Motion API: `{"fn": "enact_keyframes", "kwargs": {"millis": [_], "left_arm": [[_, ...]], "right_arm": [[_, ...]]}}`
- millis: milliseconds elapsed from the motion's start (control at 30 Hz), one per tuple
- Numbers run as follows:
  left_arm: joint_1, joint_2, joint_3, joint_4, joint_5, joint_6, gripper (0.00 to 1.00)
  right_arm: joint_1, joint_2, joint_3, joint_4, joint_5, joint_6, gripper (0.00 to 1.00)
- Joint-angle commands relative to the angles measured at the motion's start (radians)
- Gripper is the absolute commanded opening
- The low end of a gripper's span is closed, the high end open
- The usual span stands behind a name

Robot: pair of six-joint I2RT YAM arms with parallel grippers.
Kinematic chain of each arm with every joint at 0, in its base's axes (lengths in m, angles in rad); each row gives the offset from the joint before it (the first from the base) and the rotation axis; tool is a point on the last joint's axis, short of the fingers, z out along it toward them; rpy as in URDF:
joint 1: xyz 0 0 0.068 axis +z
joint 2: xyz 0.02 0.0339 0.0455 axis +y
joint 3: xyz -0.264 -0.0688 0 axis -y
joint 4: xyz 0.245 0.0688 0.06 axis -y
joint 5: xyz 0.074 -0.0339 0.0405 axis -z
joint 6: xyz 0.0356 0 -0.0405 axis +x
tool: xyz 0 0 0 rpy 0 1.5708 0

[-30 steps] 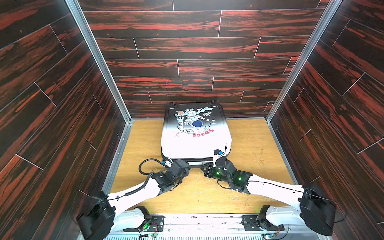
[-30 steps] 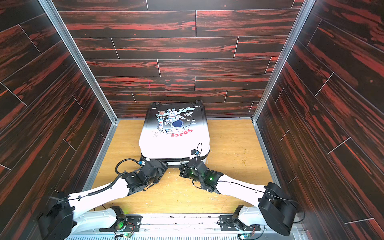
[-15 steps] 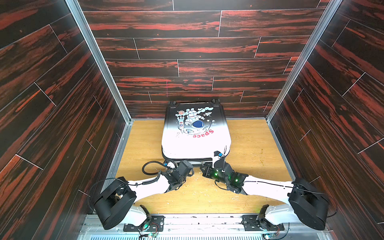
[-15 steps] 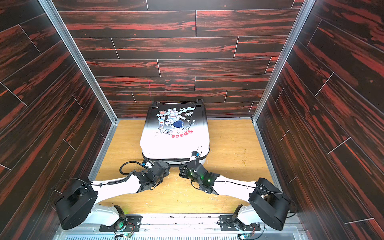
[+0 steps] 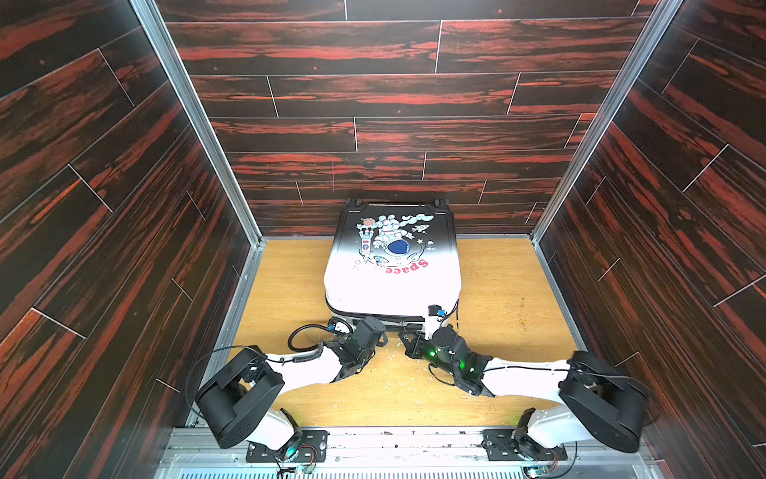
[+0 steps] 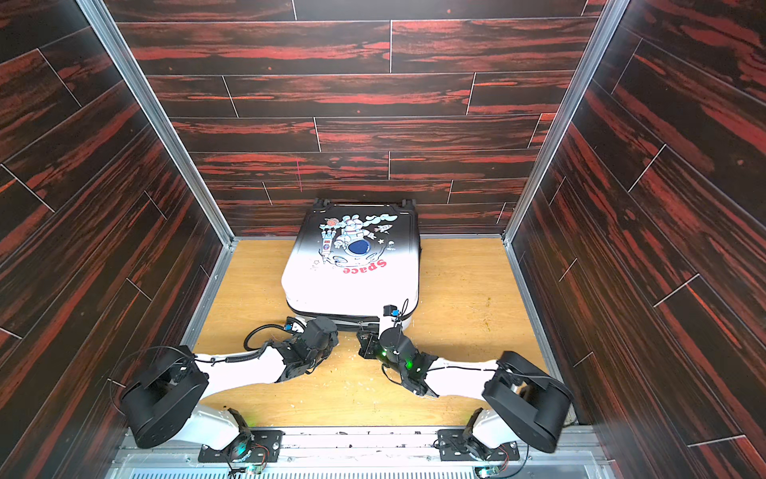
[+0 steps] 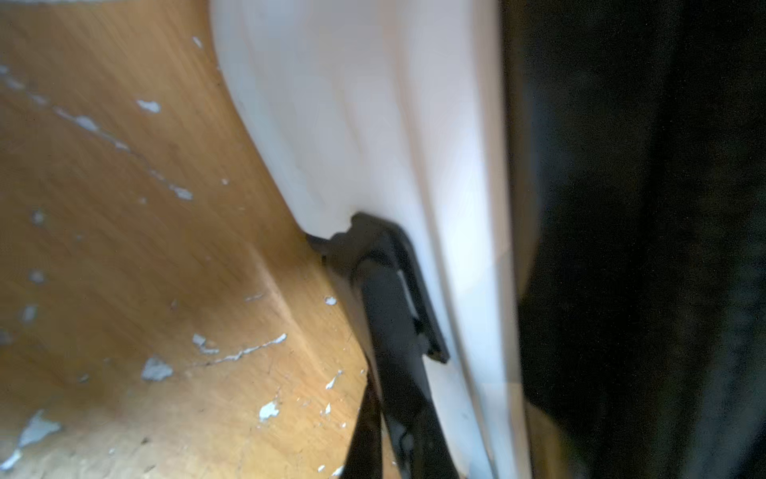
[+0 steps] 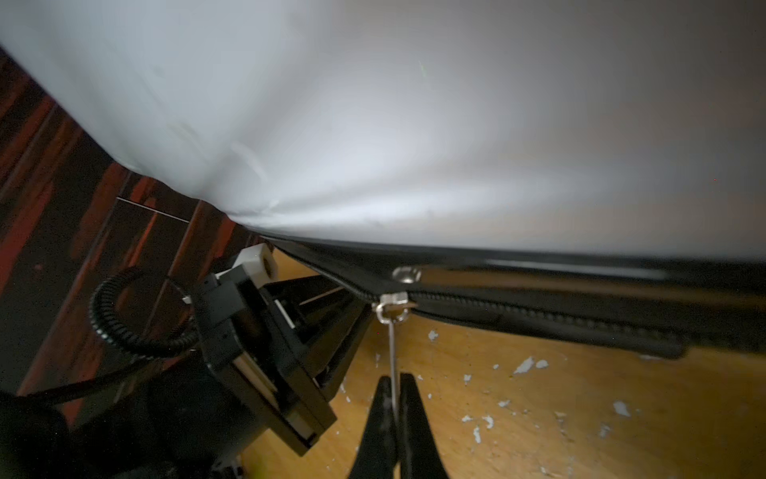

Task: Open the suitcase zippers
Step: Unzip the zipper on the suitcase.

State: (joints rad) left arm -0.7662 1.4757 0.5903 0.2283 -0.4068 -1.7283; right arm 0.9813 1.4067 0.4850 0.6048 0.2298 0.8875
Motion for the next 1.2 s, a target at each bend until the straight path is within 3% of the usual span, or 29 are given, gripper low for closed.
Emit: {"fn": "enact_keyframes", "kwargs": {"millis": [0, 567, 833, 933, 1167], "left_arm": [[0.112, 0.025, -0.059, -0.152, -0.175, 0.003, 0.00], [0.186, -0.110, -0.072, -0.359, -0.233, -0.027, 0.00], [0.230, -0.232, -0.068, -0.521, -0.208, 0.136, 0.00], [0.240, -0.256, -0.066, -0.530, -0.153, 0.251, 0.00], [0.242, -0.250, -0.030, -0.577, -0.040, 0.477, 0.00]], "right_arm": [[0.045, -0.112, -0.059, -0.134, 0.009, -0.139, 0.00], [0.040, -0.520, -0.195, -0.485, 0.341, -0.293, 0.00], [0.018, -0.590, -0.188, -0.467, 0.532, -0.463, 0.00], [-0.045, -0.566, -0.170, -0.414, 0.510, -0.518, 0.00], [-0.306, -0.366, -0.116, -0.203, 0.286, -0.572, 0.00]]}}
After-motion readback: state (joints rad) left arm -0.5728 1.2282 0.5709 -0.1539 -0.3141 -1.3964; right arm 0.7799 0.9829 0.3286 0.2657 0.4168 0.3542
